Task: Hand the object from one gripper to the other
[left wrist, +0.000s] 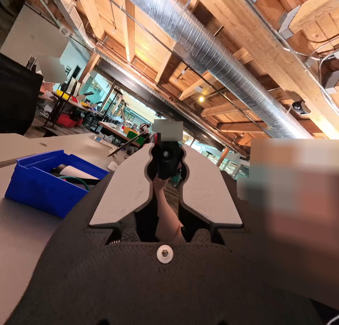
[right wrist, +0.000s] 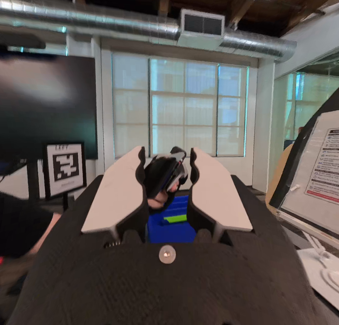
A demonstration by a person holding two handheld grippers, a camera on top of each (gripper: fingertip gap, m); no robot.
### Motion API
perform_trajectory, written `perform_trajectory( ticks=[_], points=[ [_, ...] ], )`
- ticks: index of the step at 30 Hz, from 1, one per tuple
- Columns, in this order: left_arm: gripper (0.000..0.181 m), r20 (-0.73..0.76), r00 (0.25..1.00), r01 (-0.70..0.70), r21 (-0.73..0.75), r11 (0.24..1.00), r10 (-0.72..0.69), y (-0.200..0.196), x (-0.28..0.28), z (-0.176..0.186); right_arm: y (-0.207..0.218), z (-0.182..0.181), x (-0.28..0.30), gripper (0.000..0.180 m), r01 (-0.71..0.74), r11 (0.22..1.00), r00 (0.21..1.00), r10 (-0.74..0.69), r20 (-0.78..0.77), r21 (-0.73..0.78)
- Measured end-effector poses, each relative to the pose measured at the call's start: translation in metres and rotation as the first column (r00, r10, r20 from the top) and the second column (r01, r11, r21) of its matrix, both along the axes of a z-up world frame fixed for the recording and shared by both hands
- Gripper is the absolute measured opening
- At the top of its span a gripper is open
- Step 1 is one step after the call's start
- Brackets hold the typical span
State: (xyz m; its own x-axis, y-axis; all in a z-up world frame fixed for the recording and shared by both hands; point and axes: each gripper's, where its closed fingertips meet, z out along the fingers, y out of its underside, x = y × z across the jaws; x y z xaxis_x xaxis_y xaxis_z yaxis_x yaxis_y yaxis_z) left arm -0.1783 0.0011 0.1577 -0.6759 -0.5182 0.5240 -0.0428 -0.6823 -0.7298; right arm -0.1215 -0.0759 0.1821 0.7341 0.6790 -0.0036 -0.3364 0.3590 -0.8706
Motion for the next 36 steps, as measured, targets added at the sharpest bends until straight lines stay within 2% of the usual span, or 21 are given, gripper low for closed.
perform_trajectory(
  ticks=[1,4,8,14,19,23,25,28,30,31,33,35,36],
  points=[
    [0.022,-0.001,1.000,-0.014,-0.008,1.000,0.014,0.000,0.003,-0.002,0.004,0.002,0.000,0.042,0.015,1.000,0.997,-0.015,-0.069,0.002],
    [0.023,0.009,0.996,-0.091,-0.012,0.996,0.091,-0.002,0.013,-0.007,0.018,-0.004,0.012,0.032,0.063,0.997,0.953,-0.074,-0.293,-0.049],
    [0.022,0.013,0.985,-0.169,-0.022,0.985,0.170,-0.003,0.020,-0.012,0.022,-0.012,0.029,0.027,0.000,0.997,0.864,-0.041,-0.502,-0.082],
    [0.023,0.033,0.969,-0.247,0.017,0.969,0.246,-0.008,0.023,-0.013,0.030,-0.021,0.033,0.027,-0.041,0.986,0.811,-0.063,-0.582,-0.164],
    [0.023,0.038,0.965,-0.262,0.053,0.964,0.260,-0.011,0.023,-0.011,0.029,-0.021,0.033,0.026,-0.055,0.981,0.826,-0.061,-0.560,-0.188],
    [0.024,-0.013,0.972,-0.228,0.169,0.959,0.233,-0.020,0.028,-0.019,0.025,-0.015,0.039,0.025,-0.026,0.979,0.900,-0.065,-0.431,-0.202],
    [0.028,-0.003,0.955,-0.285,0.251,0.925,0.296,-0.016,0.029,-0.020,0.020,-0.009,0.053,0.025,0.009,0.980,0.907,-0.092,-0.410,-0.199],
    [0.048,0.036,0.875,-0.454,0.403,0.794,0.482,0.007,0.025,-0.019,0.005,0.002,0.095,0.025,0.218,0.961,0.935,-0.256,-0.247,-0.171],
    [0.051,0.077,0.825,-0.524,0.476,0.707,0.560,0.019,0.017,-0.013,-0.004,-0.002,0.127,0.023,0.417,0.893,0.906,-0.424,-0.007,-0.166],
    [0.050,0.095,0.810,-0.542,0.499,0.676,0.579,0.022,0.012,-0.008,-0.008,-0.009,0.142,0.025,0.522,0.842,0.852,-0.505,0.138,-0.136],
    [0.049,0.131,0.794,-0.564,0.526,0.637,0.594,0.026,0.002,0.001,-0.016,-0.030,0.169,0.025,0.691,0.723,0.660,-0.629,0.411,-0.004],
    [0.045,0.158,0.790,-0.574,0.531,0.623,0.593,0.028,-0.007,0.008,-0.017,-0.062,0.194,0.025,0.772,0.632,0.462,-0.631,0.624,0.067],
    [0.044,0.166,0.787,-0.580,0.526,0.622,0.594,0.030,-0.011,0.011,-0.017,-0.081,0.199,0.025,0.768,0.634,0.394,-0.582,0.712,0.093]
  ],
)
